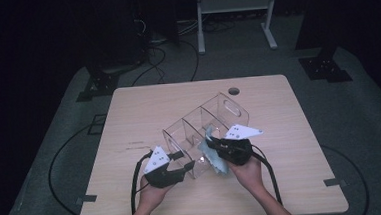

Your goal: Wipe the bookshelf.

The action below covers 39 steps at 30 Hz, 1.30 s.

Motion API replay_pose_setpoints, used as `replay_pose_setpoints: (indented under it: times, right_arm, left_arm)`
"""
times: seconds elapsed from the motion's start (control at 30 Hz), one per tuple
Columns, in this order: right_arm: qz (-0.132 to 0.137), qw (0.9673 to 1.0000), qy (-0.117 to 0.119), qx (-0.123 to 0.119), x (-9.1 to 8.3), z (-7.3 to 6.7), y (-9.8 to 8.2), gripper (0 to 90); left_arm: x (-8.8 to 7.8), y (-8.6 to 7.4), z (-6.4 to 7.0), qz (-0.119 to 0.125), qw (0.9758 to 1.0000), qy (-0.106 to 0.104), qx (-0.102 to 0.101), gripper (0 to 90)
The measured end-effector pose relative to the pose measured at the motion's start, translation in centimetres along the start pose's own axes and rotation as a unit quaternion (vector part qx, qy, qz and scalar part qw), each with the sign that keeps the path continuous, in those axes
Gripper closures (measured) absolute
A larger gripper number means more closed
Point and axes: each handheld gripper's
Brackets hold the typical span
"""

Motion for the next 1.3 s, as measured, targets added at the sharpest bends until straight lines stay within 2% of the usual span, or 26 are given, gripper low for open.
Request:
replay_pose_setpoints:
  times: [0.17, 0.23, 0.3, 0.37, 0.47, 0.6, 0.77, 0.9, 0.97, 1.1, 1.3]
  right_arm:
    - [-0.012, 0.9999, -0.009, -0.001, 0.0, -0.2, -2.1, 82.8]
    - [-0.028, 0.9995, -0.012, 0.002, 0.6, -0.2, -3.1, 82.9]
    - [-0.045, 0.9989, -0.004, 0.014, 1.6, 0.1, -4.2, 82.8]
    - [-0.064, 0.9979, -0.005, 0.013, 2.5, 0.3, -5.1, 82.8]
    - [-0.072, 0.9971, 0.001, 0.022, 3.4, 0.6, -5.8, 82.6]
    - [-0.079, 0.9966, -0.001, 0.024, 3.4, 0.5, -5.9, 82.6]
    - [-0.052, 0.9985, -0.002, 0.018, 1.9, 0.5, -4.7, 82.7]
    - [-0.073, 0.9971, -0.002, 0.02, 2.9, 0.5, -5.8, 82.7]
    - [-0.083, 0.9961, 0.005, 0.03, 3.3, 0.7, -6.3, 82.7]
    - [-0.069, 0.9974, -0.002, 0.023, 2.6, 0.6, -5.9, 82.7]
    - [-0.075, 0.9967, 0.005, 0.03, 2.8, 0.6, -6.2, 82.6]
  left_arm:
    - [0.0, 0.0, 0.0, 0.002, 1.0, 0.002, -0.003, 47.2]
    - [0.0, 0.0, 0.0, 0.002, 1.0, 0.002, -0.003, 47.2]
    - [0.1, 0.1, 0.0, 0.004, 1.0, 0.002, -0.005, 47.2]
    - [0.2, 0.1, 0.0, 0.001, 1.0, 0.004, -0.003, 47.2]
    - [0.2, 0.1, 0.0, 0.001, 1.0, 0.006, -0.003, 47.3]
    - [0.2, 0.1, 0.1, 0.0, 1.0, 0.007, -0.003, 47.3]
    - [0.2, 0.1, 0.1, 0.001, 1.0, 0.006, -0.004, 47.3]
    - [0.2, 0.1, 0.3, 0.002, 1.0, 0.004, -0.004, 47.2]
    - [0.2, 0.1, 0.3, -0.001, 1.0, 0.0, -0.001, 47.1]
    - [0.2, 0.1, 0.1, 0.0, 1.0, -0.007, -0.002, 46.8]
    - [-0.7, -0.3, -0.2, 0.004, 0.9998, -0.02, 0.004, 46.7]
Point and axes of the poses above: each handheld gripper's, and its own axes: x roughly forward along the jaws, y roughly out of its top, z roughly to its right, and after that the axes turned 12 degrees about -z, right-handed
